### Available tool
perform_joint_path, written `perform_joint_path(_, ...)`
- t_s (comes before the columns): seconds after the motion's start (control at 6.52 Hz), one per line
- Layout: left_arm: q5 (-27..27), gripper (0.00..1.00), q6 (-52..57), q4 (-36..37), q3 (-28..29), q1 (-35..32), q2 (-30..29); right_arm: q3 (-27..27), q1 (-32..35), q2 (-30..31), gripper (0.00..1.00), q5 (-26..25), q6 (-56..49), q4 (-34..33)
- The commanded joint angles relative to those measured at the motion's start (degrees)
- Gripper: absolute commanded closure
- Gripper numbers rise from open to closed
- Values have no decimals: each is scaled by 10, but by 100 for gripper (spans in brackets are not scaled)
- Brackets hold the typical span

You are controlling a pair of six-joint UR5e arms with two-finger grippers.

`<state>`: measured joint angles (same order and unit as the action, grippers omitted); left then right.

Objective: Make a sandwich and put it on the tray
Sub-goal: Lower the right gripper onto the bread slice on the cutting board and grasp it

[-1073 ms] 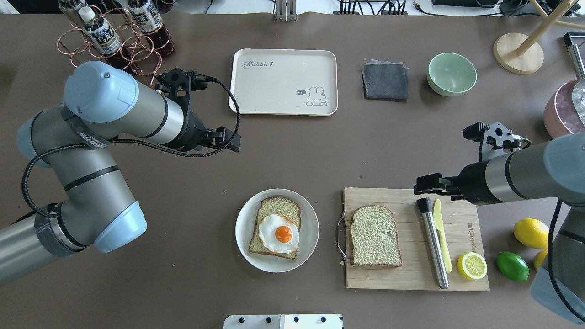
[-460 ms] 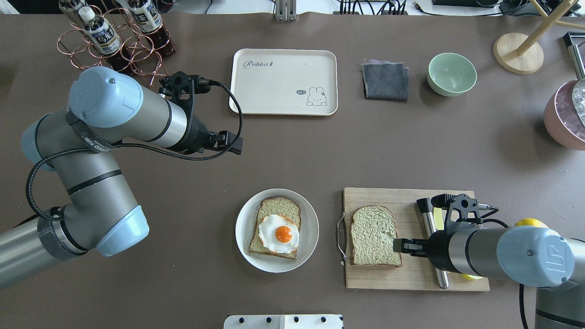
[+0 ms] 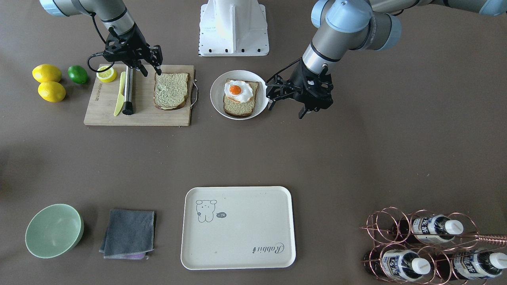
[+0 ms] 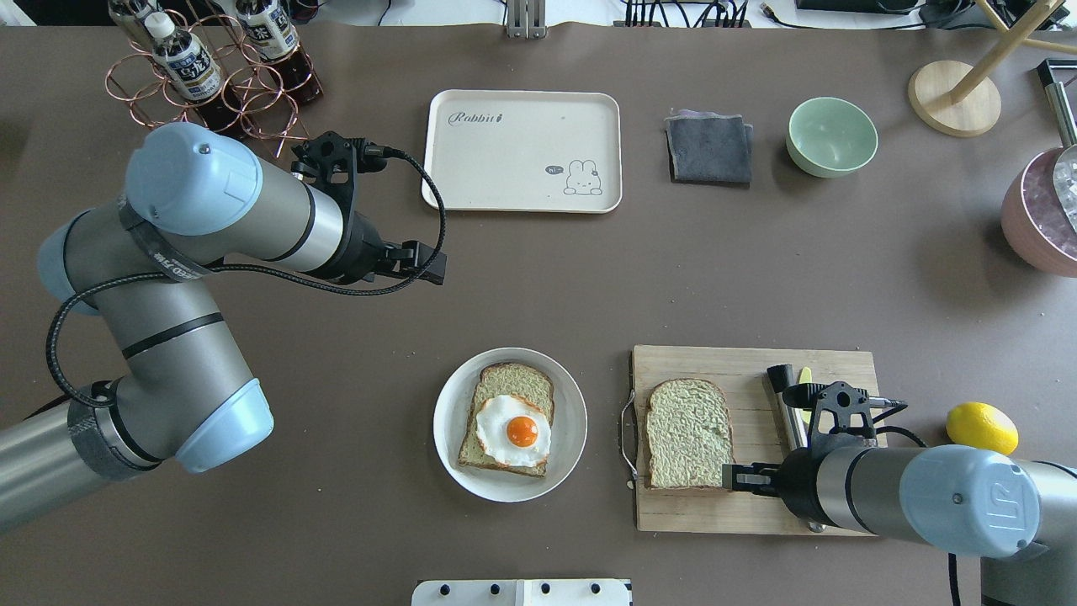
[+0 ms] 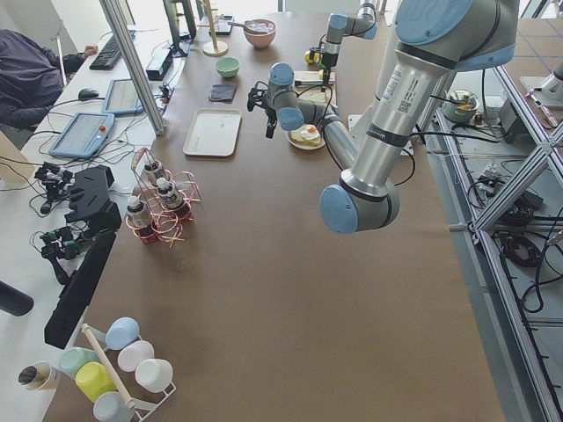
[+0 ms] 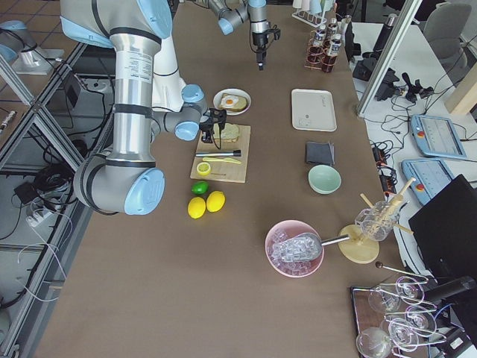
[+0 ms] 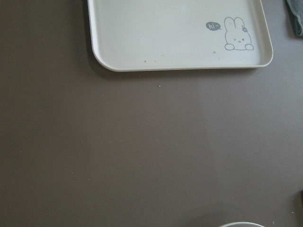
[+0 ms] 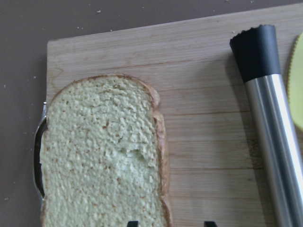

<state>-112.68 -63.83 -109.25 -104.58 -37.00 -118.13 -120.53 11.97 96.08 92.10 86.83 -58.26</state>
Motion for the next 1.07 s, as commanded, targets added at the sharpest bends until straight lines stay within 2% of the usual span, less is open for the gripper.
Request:
perform_joint_path(0.0,1,2,-1,0,-1,0,0,13,-4,-11,45,-2,-5,0)
perform_joint_path(0.46,1,2,0,0,-1,0,1,26,0,-26,47,-2,-6,-1)
perform_joint_path(0.61,1,2,1,0,0,1,0,26,0,-26,53,-2,-6,-1)
perform_joint_path(0.92,0,2,2,-1,1,1,0,23,3,-26,100,-2,-6,-1)
